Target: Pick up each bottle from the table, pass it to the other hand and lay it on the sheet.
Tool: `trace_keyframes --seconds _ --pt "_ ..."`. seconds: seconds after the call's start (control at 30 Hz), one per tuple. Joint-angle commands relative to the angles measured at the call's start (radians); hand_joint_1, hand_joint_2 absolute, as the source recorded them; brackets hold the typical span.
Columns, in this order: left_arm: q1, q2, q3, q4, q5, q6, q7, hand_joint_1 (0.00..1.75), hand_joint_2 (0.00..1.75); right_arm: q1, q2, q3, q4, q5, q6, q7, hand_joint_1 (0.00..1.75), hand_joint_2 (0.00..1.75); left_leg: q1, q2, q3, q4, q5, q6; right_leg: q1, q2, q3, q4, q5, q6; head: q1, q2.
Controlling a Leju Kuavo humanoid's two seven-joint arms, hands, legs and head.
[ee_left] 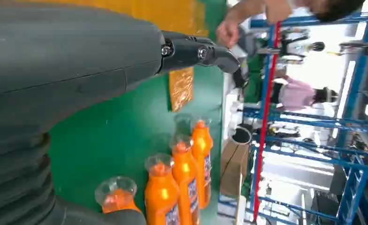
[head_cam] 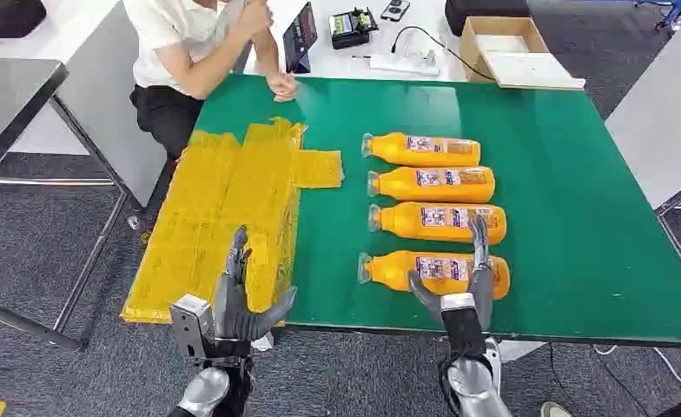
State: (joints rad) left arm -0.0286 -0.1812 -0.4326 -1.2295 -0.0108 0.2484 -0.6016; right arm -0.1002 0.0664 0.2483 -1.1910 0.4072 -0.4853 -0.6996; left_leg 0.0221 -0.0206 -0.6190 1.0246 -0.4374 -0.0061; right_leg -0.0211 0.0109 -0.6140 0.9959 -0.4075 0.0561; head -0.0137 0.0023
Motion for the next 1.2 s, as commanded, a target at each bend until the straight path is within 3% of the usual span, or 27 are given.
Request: trace_keyframes --seconds 0.03,0.13,0.23,0.87,1.07,1.2 --pt "0.006 0.026 -0.022 -0.029 -0.055 0.005 -0.020 0.00 1.75 -0.016 -0.041 0.021 0.029 0.001 0.020 0.001 0.00 1.75 0.000 0.002 0.004 -0.001 -0.001 0.002 0.001 0.000 0.004 -0.001 -0.001 -0.002 0.000 0.000" --pt "-0.008 0.021 -0.027 -0.006 -0.080 0.017 -0.019 0.00 1.75 -0.033 -0.058 0.046 0.056 0.101 -0.026 0.006 0.00 1.75 0.000 0.001 0.002 -0.001 0.000 0.001 0.000 0.000 0.002 -0.001 0.000 -0.002 0.000 0.000" --pt "-0.028 0.012 -0.018 0.019 -0.075 0.007 -0.018 0.00 1.75 -0.070 -0.138 0.086 0.116 0.257 -0.066 0.055 0.00 1.75 0.000 0.003 0.005 -0.002 -0.001 0.002 0.001 0.000 0.005 -0.002 0.000 -0.002 0.000 0.000" --pt "-0.033 0.007 -0.014 0.028 -0.072 0.003 -0.018 0.00 1.75 -0.077 -0.159 0.081 0.120 0.259 -0.046 0.058 0.00 1.75 0.000 0.002 0.003 -0.001 0.000 0.002 0.001 0.000 0.003 -0.001 0.000 -0.001 0.000 0.000" --pt "-0.053 -0.004 -0.008 0.048 -0.099 0.033 -0.038 0.00 1.75 -0.123 -0.206 0.096 0.168 0.314 0.008 0.101 0.00 1.75 0.000 0.002 0.004 -0.001 0.000 0.002 0.000 0.000 0.004 -0.001 0.000 -0.002 0.000 0.000" --pt "-0.055 -0.010 -0.025 0.046 -0.113 0.037 -0.050 0.00 1.75 -0.125 -0.176 0.082 0.172 0.288 -0.009 0.053 0.00 1.75 0.000 0.002 0.003 -0.001 0.000 0.002 0.000 0.000 0.003 -0.001 0.000 -0.001 0.000 0.000"
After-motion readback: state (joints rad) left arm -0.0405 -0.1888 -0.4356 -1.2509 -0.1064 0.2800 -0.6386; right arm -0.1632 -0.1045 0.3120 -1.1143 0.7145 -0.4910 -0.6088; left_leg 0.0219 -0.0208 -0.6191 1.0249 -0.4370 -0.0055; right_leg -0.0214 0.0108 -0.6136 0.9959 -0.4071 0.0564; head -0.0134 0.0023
